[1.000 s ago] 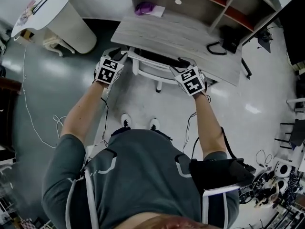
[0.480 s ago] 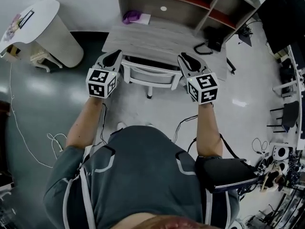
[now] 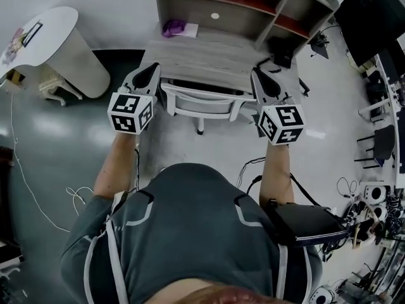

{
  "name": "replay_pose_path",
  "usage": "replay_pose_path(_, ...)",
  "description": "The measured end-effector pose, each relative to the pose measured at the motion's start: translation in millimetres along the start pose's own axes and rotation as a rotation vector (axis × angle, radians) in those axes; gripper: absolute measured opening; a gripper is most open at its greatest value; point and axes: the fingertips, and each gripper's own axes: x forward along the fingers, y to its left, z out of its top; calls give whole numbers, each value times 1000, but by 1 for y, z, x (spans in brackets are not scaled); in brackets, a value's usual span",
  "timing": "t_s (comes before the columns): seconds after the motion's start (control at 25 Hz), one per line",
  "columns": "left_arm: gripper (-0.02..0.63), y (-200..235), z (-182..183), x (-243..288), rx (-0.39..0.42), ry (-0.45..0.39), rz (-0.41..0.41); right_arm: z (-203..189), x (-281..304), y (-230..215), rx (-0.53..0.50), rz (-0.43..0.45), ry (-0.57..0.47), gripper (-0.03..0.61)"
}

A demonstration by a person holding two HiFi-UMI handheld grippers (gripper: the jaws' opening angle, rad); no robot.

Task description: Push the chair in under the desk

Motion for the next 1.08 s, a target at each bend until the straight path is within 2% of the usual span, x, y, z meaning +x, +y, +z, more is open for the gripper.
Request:
replay_pose_path(0.32,9,19,14,-14,-1,-33,22,5,5,2,2,-55,4,28)
replay_pose_path(0.68,9,21,17,-18,52,-14,11,4,3,-3,21,-99,-4,28)
replay_pose_path(1.08,9,18,19,-20,64,-16,19,3,4,-8,16,-121,20,28)
